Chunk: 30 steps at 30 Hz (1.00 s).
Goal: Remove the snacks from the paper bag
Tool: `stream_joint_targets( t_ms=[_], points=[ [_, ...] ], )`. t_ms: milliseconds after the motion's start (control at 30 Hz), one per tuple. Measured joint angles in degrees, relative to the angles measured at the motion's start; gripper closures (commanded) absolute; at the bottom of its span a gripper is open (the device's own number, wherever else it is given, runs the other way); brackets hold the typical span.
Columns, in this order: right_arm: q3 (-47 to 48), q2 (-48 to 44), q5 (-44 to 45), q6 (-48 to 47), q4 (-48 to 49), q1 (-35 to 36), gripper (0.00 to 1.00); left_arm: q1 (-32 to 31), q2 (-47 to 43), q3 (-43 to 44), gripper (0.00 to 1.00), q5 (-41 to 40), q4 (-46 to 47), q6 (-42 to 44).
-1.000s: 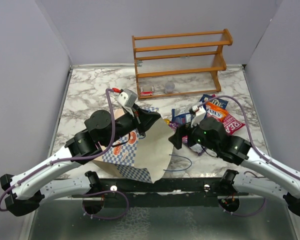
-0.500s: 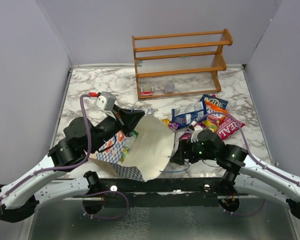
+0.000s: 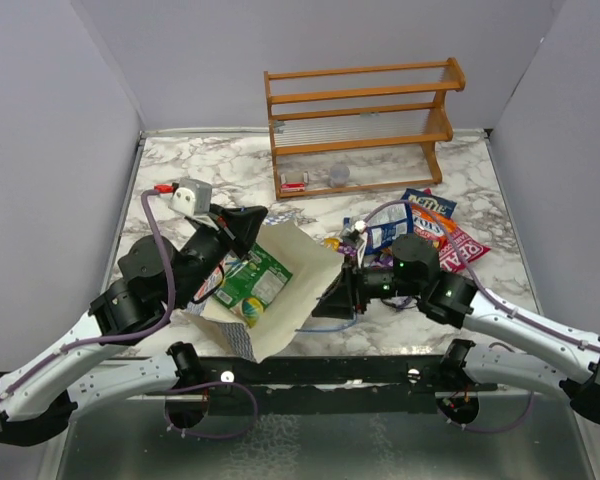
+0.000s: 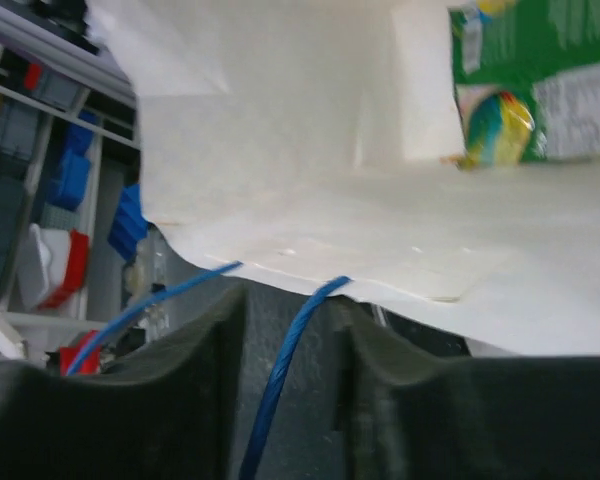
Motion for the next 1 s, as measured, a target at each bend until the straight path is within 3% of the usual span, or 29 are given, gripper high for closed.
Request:
stream_joint_targets(
  t_ms=[233, 400, 567, 833, 1000],
  points=[
    [5.11, -4.13, 0.42, -1.92, -0.83, 0.11, 0.36, 0.00, -0.15, 0.02, 1.00, -4.31, 1.14, 0.24],
    [5.27, -7.23, 3.63, -1.81, -5.88, 0.11, 0.37, 0.00, 0.15, 0.09, 1.00, -4.39, 2.05, 0.85],
    [6.29, -3.89, 5.64, -1.86, -10.54, 0.11, 0.40, 0.00, 2.51, 2.14, 1.00, -5.27, 2.62, 4.57],
    [16.87, 13.75, 7.63, -3.63, -8.92, 0.11, 0.45, 0.00, 7.74, 8.79, 1.00, -15.65, 5.03, 18.64],
    [29.66, 30.18, 4.61, -2.99, -2.16, 0.11, 0.38, 0.00, 8.13, 15.17, 1.00, -20.17, 6.08, 32.37]
  ],
)
